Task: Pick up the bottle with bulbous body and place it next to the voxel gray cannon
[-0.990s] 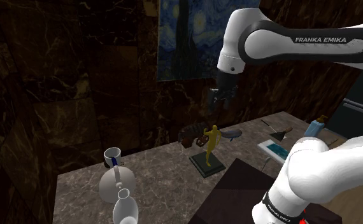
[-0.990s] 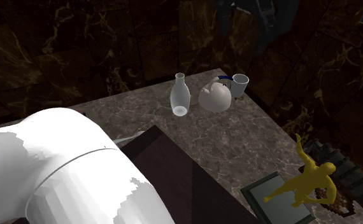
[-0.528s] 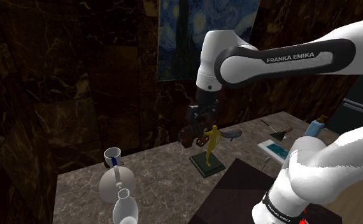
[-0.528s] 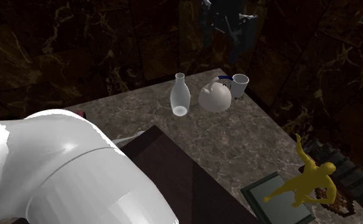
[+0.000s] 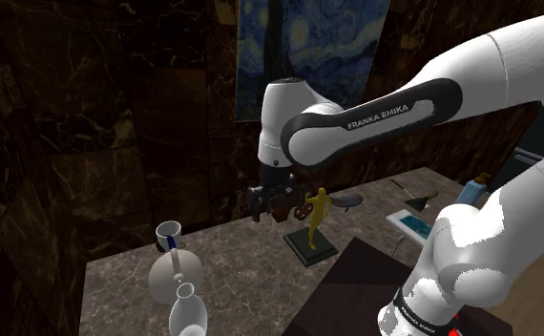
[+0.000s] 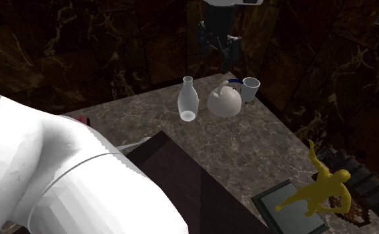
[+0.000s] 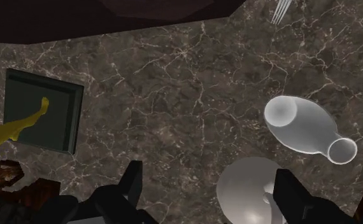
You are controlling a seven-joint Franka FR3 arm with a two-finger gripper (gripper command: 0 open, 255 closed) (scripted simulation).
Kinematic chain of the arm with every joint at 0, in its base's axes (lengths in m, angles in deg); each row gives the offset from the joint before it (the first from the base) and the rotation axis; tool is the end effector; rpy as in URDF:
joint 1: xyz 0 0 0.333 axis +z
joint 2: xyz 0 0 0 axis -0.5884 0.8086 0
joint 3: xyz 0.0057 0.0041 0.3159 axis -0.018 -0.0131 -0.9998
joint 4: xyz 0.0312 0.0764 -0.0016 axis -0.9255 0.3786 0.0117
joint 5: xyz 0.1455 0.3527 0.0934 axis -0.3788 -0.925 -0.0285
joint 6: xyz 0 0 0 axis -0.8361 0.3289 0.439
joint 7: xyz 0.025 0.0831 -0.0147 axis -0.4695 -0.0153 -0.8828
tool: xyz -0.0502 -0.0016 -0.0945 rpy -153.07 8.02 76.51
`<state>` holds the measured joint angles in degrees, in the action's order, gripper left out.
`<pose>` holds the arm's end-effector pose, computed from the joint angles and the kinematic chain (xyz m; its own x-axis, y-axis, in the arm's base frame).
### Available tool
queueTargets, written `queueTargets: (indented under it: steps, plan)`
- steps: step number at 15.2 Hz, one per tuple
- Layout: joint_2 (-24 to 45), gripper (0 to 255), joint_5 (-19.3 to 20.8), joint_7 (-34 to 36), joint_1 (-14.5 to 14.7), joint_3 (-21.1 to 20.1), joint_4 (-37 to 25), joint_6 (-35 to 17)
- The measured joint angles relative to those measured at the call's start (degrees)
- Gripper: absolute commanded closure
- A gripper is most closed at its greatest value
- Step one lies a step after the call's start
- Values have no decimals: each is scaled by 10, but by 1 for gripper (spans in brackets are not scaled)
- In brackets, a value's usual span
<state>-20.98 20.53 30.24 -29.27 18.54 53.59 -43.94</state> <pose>0.4043 0.1518 0.4194 0.9848 -0.1739 -0.0001 -0.1739 -0.9848 0.0056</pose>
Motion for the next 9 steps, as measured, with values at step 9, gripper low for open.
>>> queueTargets:
  steps: [9]
  plan:
    - [189,0,43,92,20,-58,-76,-103]
